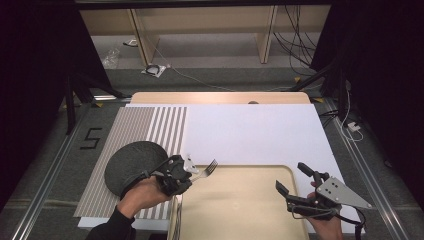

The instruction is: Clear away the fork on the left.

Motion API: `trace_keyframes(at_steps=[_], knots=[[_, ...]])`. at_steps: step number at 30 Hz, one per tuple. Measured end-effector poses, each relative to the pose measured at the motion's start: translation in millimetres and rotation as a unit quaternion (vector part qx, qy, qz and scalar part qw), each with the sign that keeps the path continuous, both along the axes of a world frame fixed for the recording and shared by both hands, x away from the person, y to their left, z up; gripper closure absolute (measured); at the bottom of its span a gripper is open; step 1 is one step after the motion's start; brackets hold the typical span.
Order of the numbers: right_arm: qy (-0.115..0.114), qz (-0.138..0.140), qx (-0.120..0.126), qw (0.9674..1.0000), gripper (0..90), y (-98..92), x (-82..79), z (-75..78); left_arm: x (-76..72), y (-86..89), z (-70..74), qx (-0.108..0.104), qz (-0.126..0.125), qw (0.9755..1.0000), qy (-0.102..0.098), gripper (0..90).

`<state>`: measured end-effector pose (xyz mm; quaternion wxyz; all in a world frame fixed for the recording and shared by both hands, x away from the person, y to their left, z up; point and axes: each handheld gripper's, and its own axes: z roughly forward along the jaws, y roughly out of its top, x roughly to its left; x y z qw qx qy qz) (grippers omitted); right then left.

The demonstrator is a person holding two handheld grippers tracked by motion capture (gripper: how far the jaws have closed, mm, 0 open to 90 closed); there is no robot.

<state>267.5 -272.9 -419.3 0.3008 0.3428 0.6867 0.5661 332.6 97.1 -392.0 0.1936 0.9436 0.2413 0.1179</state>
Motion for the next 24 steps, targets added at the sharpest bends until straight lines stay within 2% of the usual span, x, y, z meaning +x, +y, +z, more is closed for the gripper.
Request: trace_keyframes(at_steps=[8,24], knots=[[0.000,0.000,-0.001,1.0000,13.6,0.5,0.0,-0.3,-15.4,-17.5,-5.4,0.003,-0.020,0.9996,0.021,83.8],[0.000,0.001,0.001,1.0000,13.6,0.4,0.0,-0.2,-30.3,-38.1,-15.4,0.007,-0.037,0.9981,0.050,83.8]])
